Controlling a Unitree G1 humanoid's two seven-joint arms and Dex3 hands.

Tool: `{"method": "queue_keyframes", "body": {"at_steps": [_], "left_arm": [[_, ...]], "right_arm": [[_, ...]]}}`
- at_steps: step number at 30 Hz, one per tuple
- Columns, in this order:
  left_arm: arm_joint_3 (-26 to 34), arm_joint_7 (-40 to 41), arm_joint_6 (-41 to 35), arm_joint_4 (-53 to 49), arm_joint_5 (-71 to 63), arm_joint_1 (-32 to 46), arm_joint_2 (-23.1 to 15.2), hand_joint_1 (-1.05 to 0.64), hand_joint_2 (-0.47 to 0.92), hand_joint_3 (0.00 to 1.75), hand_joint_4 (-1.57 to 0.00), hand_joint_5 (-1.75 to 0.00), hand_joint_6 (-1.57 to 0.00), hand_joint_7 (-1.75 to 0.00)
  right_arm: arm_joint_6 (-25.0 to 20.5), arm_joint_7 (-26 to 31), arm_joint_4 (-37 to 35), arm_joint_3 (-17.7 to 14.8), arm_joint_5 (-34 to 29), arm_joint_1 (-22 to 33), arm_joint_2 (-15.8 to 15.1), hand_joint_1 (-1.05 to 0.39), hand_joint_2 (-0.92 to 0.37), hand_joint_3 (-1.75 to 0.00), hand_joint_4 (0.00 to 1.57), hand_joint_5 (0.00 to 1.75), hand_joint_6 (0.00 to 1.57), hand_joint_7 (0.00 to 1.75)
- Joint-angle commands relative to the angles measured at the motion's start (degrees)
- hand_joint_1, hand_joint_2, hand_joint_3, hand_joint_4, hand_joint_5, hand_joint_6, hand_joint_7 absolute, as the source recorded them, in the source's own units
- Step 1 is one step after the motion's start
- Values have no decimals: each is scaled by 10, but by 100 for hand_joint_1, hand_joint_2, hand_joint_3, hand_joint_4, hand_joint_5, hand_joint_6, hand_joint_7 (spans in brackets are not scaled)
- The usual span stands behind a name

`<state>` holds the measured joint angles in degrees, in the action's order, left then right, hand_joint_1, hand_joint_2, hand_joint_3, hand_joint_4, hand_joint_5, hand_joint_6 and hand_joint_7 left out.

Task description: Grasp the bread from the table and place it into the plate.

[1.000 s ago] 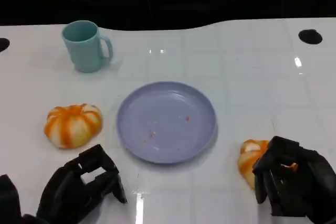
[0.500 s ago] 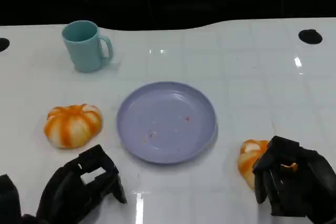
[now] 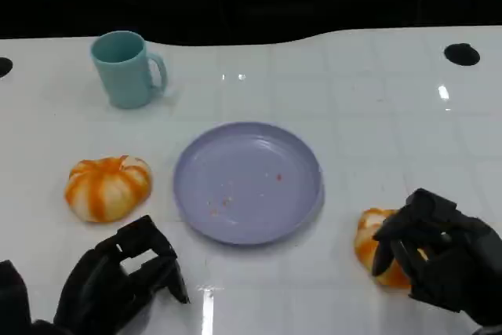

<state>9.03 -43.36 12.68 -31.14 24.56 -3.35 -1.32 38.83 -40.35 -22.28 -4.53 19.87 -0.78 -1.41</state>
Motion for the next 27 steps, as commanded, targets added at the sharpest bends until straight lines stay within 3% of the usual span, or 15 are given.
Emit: {"method": "queue_keyframes", "body": {"at_steps": [1, 4, 9, 11, 16, 23, 27], "left_arm": [[3, 0, 6, 1, -7, 1, -11, -63, 92, 10, -69, -175, -65, -144], [3, -2, 7, -2, -7, -1, -10, -63, 92, 11, -69, -175, -64, -145], [3, -4, 8, -4, -6, -2, -9, -63, 92, 11, -70, -175, -64, -147], [4, -10, 10, -10, -3, -5, -9, -63, 92, 10, -70, -175, -64, -147], [6, -9, 9, -13, 0, -7, -8, -63, 92, 10, -70, -175, -64, -146], [4, -13, 17, -17, -3, -9, -8, -63, 92, 10, -70, -175, -64, -148], [4, -12, 20, -20, -5, -10, -8, -64, 92, 11, -70, -175, -64, -149]], "right_arm": [[47, -12, -12, -4, 0, -10, -16, -47, -92, -32, 40, 148, 37, 125], [64, -6, -5, -2, -9, -9, -21, -46, -92, -31, 35, 145, 33, 126], [126, 38, -6, -6, -102, -17, -56, -47, -91, -32, 17, 142, 12, 133], [143, 67, -1, -9, -151, -17, -72, -50, -90, -30, 4, 137, 2, 127], [184, 148, 8, -15, -264, -15, -104, -48, -89, -22, 0, 101, 0, 98], [128, 245, 107, -22, -408, 23, -139, -48, -87, -6, 0, 52, 0, 57], [92, 279, 155, -18, -460, 40, -156, -49, -84, -2, 0, 39, 0, 43]]}}
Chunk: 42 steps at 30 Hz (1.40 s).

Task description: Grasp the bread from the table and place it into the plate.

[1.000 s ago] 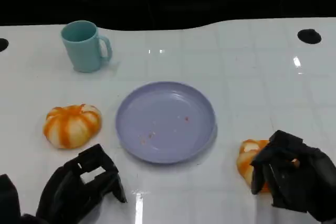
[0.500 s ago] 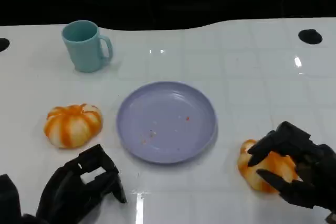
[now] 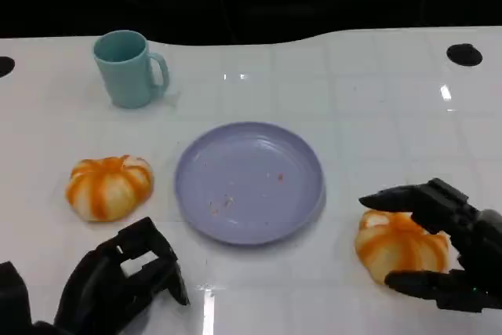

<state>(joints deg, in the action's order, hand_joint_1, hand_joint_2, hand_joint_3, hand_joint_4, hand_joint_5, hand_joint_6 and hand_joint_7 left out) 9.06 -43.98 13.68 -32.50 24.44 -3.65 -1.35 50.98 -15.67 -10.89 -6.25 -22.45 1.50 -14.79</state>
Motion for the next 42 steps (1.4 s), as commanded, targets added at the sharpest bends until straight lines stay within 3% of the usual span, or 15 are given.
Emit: {"method": "queue_keyframes", "body": {"at_steps": [1, 8, 12, 17, 23, 30, 37, 42], "left_arm": [[3, -5, 12, -7, -5, -7, -8, -64, 92, 11, -70, -175, -63, -149], [3, 0, 5, 4, -1, -3, -3, -63, 92, 11, -69, -175, -63, -148], [6, -6, -3, 0, 6, -5, -4, -63, 92, 9, -69, -175, -65, -145], [3, -3, -2, 4, 1, -5, -5, -63, 92, 10, -69, -175, -64, -146], [4, -2, -10, 13, 5, -1, -3, -63, 92, 7, -69, -175, -66, -142], [5, -1, -15, 20, 6, 2, -4, -62, 92, 7, -68, -175, -65, -139], [5, -8, -15, 18, 7, 3, -4, -62, 92, 10, -70, -175, -66, -141], [4, -11, -12, 18, 6, 3, -4, -62, 92, 9, -70, -175, -66, -143]], "right_arm": [[-39, 41, 53, 0, -50, 21, -26, -50, -83, -1, 0, 41, 0, 44], [-118, 81, 135, 16, -161, 42, -53, -59, -86, -1, 0, 37, 0, 40], [-169, 83, 171, 34, -203, 47, -67, -47, -80, 0, 0, 36, 0, 41], [-223, 84, 192, 61, -258, 46, -89, -45, -74, -1, 0, 30, 0, 38], [-252, 117, 171, 99, -301, 23, -110, -46, -72, 0, 0, 37, 0, 44], [-285, 122, 163, 132, -306, 6, -125, -45, -73, 0, 0, 21, 0, 38], [-294, 161, 85, 178, -327, -38, -135, -45, -75, -1, 0, 2, 0, 38], [-313, 159, 66, 196, -324, -48, -140, -43, -76, -1, 0, 0, 0, 38]]}}
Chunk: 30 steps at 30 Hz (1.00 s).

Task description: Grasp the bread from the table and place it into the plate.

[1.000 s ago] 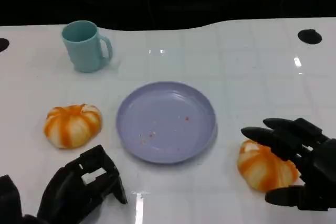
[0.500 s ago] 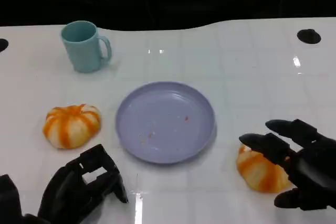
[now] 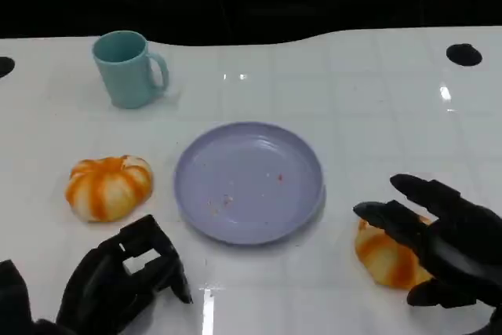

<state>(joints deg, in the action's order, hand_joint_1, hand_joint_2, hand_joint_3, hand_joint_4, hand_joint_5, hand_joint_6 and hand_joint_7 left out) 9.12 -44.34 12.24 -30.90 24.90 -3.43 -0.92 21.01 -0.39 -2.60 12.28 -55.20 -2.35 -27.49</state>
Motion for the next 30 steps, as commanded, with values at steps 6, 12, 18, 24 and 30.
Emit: {"method": "queue_keyframes", "body": {"at_steps": [6, 12, 18, 24, 30], "left_arm": [[1, -3, -2, 11, 1, 6, -7, -63, 92, 9, -71, -175, -66, -144], [2, -2, -2, 14, 1, 8, -6, -62, 92, 8, -70, -174, -66, -141], [2, 4, -8, 19, 0, 9, -6, -64, 92, 8, -70, -174, -67, -141], [1, 2, -6, 20, -4, 9, -9, -63, 92, 9, -70, -175, -66, -143], [2, 3, -2, 20, -6, 8, -10, -63, 92, 10, -70, -175, -65, -146]], "right_arm": [[-30, 23, -63, 33, -1, -32, -15, -43, -76, 0, 2, 1, 0, 45], [-35, 53, -123, 55, 1, -58, -15, -43, -77, 0, 3, 4, 0, 53], [-28, 79, -170, 71, 13, -78, -15, -39, -78, -1, 1, 6, 0, 54], [-13, 127, -212, 80, 29, -96, -6, -18, -83, -2, 10, 156, 17, 101], [28, 169, -250, 87, 52, -114, -10, -7, -61, -90, 146, 171, 120, 130]]}}
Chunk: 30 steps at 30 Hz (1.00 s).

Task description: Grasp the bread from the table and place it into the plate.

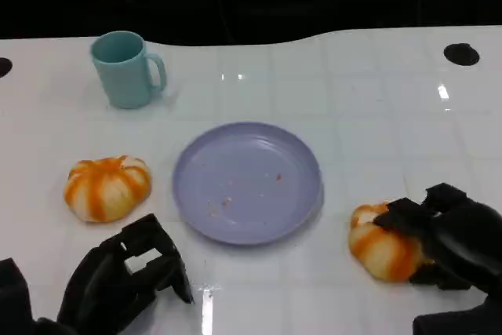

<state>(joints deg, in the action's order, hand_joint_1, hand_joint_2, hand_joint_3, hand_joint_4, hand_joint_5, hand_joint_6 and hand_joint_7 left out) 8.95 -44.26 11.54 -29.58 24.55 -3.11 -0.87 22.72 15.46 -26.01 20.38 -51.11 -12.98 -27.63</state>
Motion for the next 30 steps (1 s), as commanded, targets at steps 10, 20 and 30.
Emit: {"method": "queue_keyframes", "body": {"at_steps": [10, 20, 30], "left_arm": [[3, 6, 2, 10, -3, 7, -8, -63, 92, 8, -70, -175, -65, -144], [0, 15, 2, 15, -4, 9, 0, -62, 92, 8, -70, -174, -67, -139], [0, 15, 3, 18, -2, 12, 2, -62, 92, 9, -70, -174, -68, -136]], "right_arm": [[32, 49, -23, 2, 22, -6, -16, -4, -44, -118, 157, 175, 116, 175], [38, 86, 11, -10, 24, 2, -24, -1, -34, -123, 157, 175, 116, 175], [72, 117, 21, -18, 38, -32, -11, -3, -27, -140, 157, 175, 117, 175]]}}
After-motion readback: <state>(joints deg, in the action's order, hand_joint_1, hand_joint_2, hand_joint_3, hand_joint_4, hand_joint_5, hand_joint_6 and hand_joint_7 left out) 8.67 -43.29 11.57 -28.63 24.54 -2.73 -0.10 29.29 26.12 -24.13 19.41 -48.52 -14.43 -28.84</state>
